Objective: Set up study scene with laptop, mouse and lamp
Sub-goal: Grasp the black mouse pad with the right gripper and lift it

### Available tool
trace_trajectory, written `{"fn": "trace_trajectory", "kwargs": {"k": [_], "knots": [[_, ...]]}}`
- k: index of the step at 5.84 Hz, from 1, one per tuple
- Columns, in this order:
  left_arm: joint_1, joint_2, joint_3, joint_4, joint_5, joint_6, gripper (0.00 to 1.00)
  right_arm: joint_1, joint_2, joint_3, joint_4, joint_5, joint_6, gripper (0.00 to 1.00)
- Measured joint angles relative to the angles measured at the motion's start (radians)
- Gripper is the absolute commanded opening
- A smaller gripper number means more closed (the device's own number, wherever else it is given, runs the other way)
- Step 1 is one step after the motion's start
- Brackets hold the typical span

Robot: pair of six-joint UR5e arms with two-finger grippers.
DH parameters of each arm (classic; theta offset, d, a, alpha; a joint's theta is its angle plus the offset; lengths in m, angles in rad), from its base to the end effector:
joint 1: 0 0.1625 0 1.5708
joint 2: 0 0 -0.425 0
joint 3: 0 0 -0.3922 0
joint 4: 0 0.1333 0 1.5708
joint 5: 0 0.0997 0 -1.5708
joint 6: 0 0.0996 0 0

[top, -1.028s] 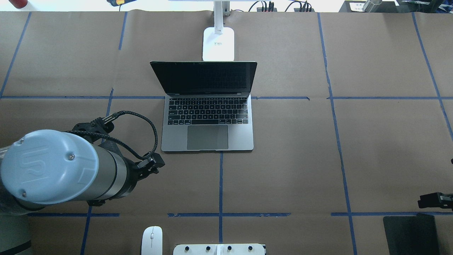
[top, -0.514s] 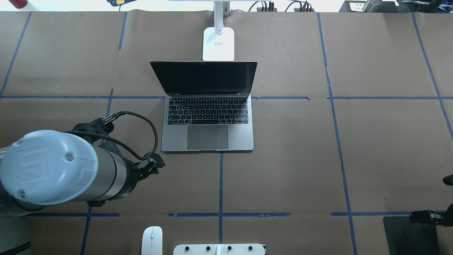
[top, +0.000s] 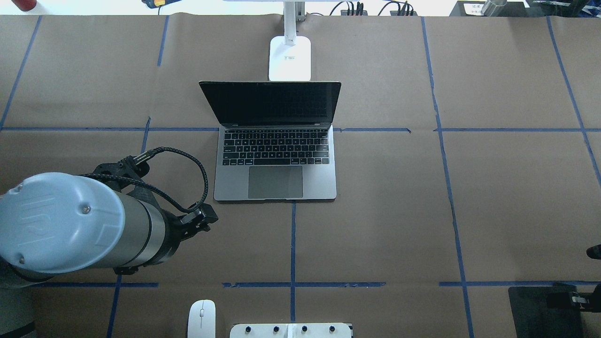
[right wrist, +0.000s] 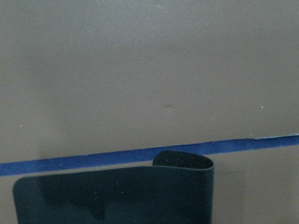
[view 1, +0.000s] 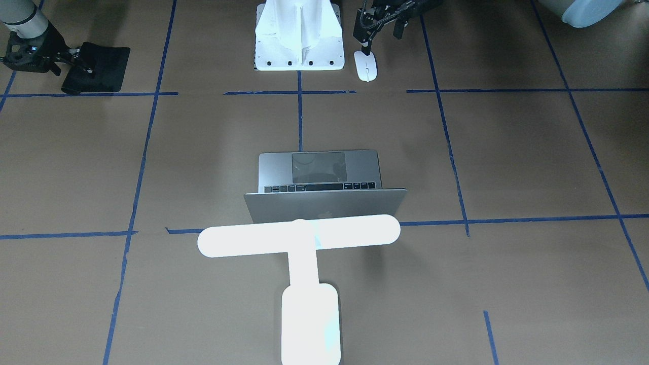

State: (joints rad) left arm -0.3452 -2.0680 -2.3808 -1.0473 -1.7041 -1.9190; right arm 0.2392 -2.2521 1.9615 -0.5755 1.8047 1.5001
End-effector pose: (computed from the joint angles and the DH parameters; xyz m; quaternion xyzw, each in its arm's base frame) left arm 0.3783 -0.2636 0.1569 -0.0621 0.3810 -0.2894 0.8759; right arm -0.2137 -0.1656 0.6142 -0.0553 -0.3555 0.0383 0.9322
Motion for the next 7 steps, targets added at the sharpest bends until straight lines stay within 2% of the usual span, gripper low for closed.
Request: {"fn": "trace_trajectory", "kwargs": {"k": [3, 4, 5, 6, 7], "knots": [[0.000, 0.000, -0.001, 0.000, 0.000, 0.000, 1.00, -0.043, -0.009, -0.024, 0.002, 0.004, 0.007, 0.99], [0.000, 0.000, -0.001, 0.000, 0.000, 0.000, 1.00, -0.050, -0.009, -0.033, 0.005, 0.009, 0.009, 0.82], [0.000, 0.000, -0.001, 0.000, 0.000, 0.000, 1.00, -0.056, -0.009, -0.038, 0.008, 0.012, 0.010, 0.51], [0.000, 0.000, -0.001, 0.000, 0.000, 0.000, 1.00, -0.060, -0.010, -0.042, 0.013, 0.014, 0.011, 0.28], [0.000, -0.001, -0.001, 0.000, 0.000, 0.000, 1.00, -0.060, -0.020, -0.046, 0.042, 0.018, 0.011, 0.16]]}}
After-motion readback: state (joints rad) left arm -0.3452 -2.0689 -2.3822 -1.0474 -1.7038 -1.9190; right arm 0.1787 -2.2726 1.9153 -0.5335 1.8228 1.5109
